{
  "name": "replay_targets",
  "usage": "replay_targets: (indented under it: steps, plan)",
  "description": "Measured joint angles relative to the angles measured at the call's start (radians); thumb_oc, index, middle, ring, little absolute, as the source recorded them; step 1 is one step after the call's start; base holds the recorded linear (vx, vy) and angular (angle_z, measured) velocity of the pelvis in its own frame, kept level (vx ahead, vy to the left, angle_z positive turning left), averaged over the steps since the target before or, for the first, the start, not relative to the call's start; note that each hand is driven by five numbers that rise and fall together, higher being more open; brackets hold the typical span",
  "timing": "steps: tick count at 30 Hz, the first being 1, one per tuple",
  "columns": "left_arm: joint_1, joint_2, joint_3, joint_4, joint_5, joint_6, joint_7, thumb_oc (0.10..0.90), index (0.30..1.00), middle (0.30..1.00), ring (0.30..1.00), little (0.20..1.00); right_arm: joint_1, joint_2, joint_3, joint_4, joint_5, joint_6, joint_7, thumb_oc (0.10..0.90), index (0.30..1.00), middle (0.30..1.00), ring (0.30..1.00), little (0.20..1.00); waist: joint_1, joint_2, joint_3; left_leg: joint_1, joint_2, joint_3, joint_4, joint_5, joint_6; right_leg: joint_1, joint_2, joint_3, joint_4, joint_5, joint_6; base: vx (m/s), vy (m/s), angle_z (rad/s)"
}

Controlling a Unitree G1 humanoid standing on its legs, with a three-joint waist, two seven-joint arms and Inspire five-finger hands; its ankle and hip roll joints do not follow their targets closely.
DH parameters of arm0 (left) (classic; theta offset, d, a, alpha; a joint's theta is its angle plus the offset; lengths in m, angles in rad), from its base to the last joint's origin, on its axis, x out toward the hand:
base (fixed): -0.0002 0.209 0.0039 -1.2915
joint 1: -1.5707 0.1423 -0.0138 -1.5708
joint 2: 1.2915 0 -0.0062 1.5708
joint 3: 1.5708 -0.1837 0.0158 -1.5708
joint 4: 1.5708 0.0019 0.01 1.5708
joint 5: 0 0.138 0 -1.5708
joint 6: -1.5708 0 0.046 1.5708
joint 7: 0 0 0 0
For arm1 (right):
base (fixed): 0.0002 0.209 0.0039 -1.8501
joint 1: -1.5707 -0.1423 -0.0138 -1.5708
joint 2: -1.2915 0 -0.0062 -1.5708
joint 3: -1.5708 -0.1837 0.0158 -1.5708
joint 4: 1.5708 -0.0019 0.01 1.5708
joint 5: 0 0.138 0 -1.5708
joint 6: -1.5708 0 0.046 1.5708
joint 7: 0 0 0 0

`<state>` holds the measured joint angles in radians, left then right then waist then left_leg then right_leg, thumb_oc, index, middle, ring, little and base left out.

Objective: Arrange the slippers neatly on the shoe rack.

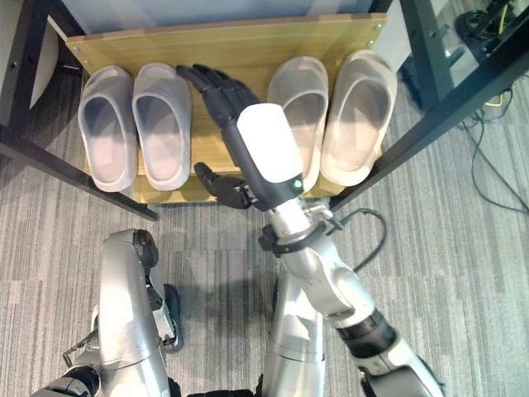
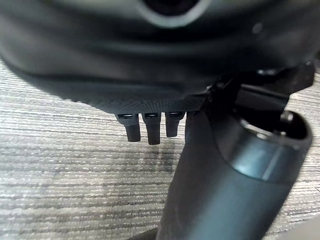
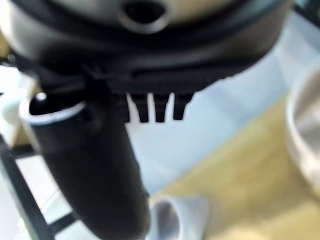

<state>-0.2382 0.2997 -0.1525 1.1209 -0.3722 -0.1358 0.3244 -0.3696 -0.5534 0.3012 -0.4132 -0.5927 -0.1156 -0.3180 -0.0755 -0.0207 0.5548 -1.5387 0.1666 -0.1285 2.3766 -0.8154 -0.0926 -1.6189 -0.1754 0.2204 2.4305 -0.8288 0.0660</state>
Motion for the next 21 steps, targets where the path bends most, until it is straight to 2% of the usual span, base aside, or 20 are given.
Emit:
replay_targets:
  steps: [2, 4, 5, 9, 13, 14, 15, 16, 17, 19, 20, 21]
  plan:
    - [0.042, 0.002, 0.003, -0.073, 0.024, -0.015, 0.031, 0.8, 0.9, 0.9, 0.9, 0.9, 0.178, -0.051, -0.136, -0.117, -0.028, -0.038, -0.037, 0.8, 0.9, 0.9, 0.9, 0.9, 0.01, -0.007, 0.001, -0.005, -0.006, -0.002, 0.004, -0.002, -0.003, 0.001, -0.004, 0.0, 0.001, -0.002, 0.005, 0.0, 0.0, 0.0]
    - [0.072, 0.003, 0.019, -0.085, 0.022, -0.026, 0.045, 0.8, 0.9, 0.9, 0.9, 0.9, 0.269, -0.065, -0.197, -0.142, -0.034, -0.053, -0.075, 0.8, 0.9, 0.9, 0.9, 0.9, -0.018, -0.014, 0.001, -0.004, -0.006, -0.005, 0.013, -0.008, 0.003, 0.003, -0.004, 0.0, 0.003, -0.002, 0.004, 0.0, 0.0, 0.0]
    - [0.08, 0.002, 0.028, -0.098, 0.022, -0.029, 0.047, 0.8, 0.9, 0.9, 0.9, 0.9, 0.322, -0.064, -0.23, -0.153, -0.036, -0.058, -0.089, 0.8, 0.9, 0.9, 0.9, 0.9, -0.019, -0.015, 0.002, -0.007, -0.005, -0.005, 0.016, -0.009, 0.003, 0.002, -0.004, 0.001, 0.006, -0.003, 0.004, -0.01, -0.007, -0.03]
    - [0.105, 0.003, 0.039, -0.145, 0.021, -0.05, 0.07, 0.8, 0.9, 0.9, 0.9, 0.9, 0.422, -0.062, -0.267, -0.152, -0.052, -0.075, -0.128, 0.8, 0.9, 0.9, 0.9, 0.9, -0.022, -0.016, 0.002, -0.012, -0.007, -0.021, 0.02, -0.009, 0.003, -0.003, -0.001, -0.009, 0.01, -0.004, 0.008, 0.0, -0.001, -0.01]
    - [0.148, 0.001, 0.039, -0.211, 0.015, -0.065, 0.083, 0.8, 0.9, 0.9, 0.9, 0.9, 0.442, -0.062, -0.279, -0.155, -0.07, -0.091, -0.18, 0.8, 0.9, 0.9, 0.9, 0.9, -0.021, -0.018, 0.002, -0.017, -0.007, -0.024, 0.015, -0.008, 0.003, -0.006, -0.001, -0.016, 0.006, -0.006, 0.005, -0.02, 0.035, 0.0]
    - [0.169, 0.006, 0.038, -0.264, 0.009, -0.066, 0.095, 0.8, 0.9, 0.9, 0.9, 0.9, 0.435, -0.064, -0.273, -0.159, -0.073, -0.097, -0.208, 0.8, 0.9, 0.9, 0.9, 0.9, -0.017, -0.018, 0.0, -0.017, -0.007, -0.022, -0.007, -0.007, 0.0, -0.002, -0.003, -0.027, -0.017, -0.005, 0.004, -0.07, 0.061, -0.01]
    - [0.17, 0.011, 0.037, -0.291, 0.01, -0.069, 0.106, 0.8, 0.9, 0.9, 0.9, 0.9, 0.426, -0.066, -0.267, -0.162, -0.074, -0.103, -0.218, 0.8, 0.9, 0.9, 0.9, 0.9, -0.016, -0.017, -0.001, -0.014, -0.005, -0.016, -0.024, -0.008, 0.002, 0.004, -0.011, -0.036, -0.037, -0.005, -0.013, -0.1, 0.08, -0.03]
    - [0.172, 0.023, 0.027, -0.331, 0.014, -0.053, 0.119, 0.8, 0.9, 0.9, 0.9, 0.9, 0.397, -0.068, -0.235, -0.142, -0.073, -0.101, -0.223, 0.8, 0.9, 0.9, 0.9, 0.9, -0.014, -0.017, -0.007, -0.017, -0.003, -0.015, -0.067, 0.004, -0.016, 0.005, -0.017, -0.055, -0.081, 0.005, -0.013, -0.12, 0.054, -0.03]
    - [0.163, 0.04, 0.019, -0.374, 0.025, -0.058, 0.134, 0.8, 0.9, 0.9, 0.9, 0.9, 0.39, -0.068, -0.221, -0.143, -0.075, -0.109, -0.224, 0.8, 0.9, 0.9, 0.9, 0.9, 0.0, -0.015, -0.014, -0.015, -0.005, -0.008, -0.125, 0.026, -0.004, 0.015, -0.024, -0.077, -0.139, 0.027, -0.035, -0.09, 0.04, 0.04]
    - [0.159, 0.071, 0.025, -0.498, 0.029, -0.077, 0.159, 0.8, 0.9, 0.9, 0.9, 0.9, 0.392, -0.087, -0.196, -0.143, -0.074, -0.113, -0.228, 0.8, 0.9, 0.9, 0.9, 0.9, 0.013, -0.018, -0.023, -0.007, -0.011, 0.016, -0.261, 0.098, -0.006, 0.039, -0.045, -0.114, -0.262, 0.07, -0.037, -0.05, 0.066, 0.23]
    - [0.139, 0.094, 0.017, -0.534, 0.032, -0.084, 0.164, 0.8, 0.9, 0.9, 0.9, 0.9, 0.391, -0.109, -0.193, -0.129, -0.077, -0.116, -0.223, 0.8, 0.9, 0.9, 0.9, 0.9, 0.027, -0.017, -0.022, 0.021, -0.01, 0.031, -0.326, 0.12, 0.004, 0.071, -0.058, -0.132, -0.323, 0.086, -0.058, 0.0, 0.084, 0.22]
    - [0.131, 0.121, 0.011, -0.562, 0.028, -0.087, 0.155, 0.8, 0.9, 0.9, 0.9, 0.9, 0.376, -0.133, -0.183, -0.104, -0.077, -0.12, -0.224, 0.8, 0.9, 0.9, 0.9, 0.9, 0.036, -0.019, -0.022, 0.049, -0.009, 0.035, -0.37, 0.13, -0.006, 0.1, -0.063, -0.145, -0.365, 0.093, -0.057, 0.04, 0.09, 0.12]
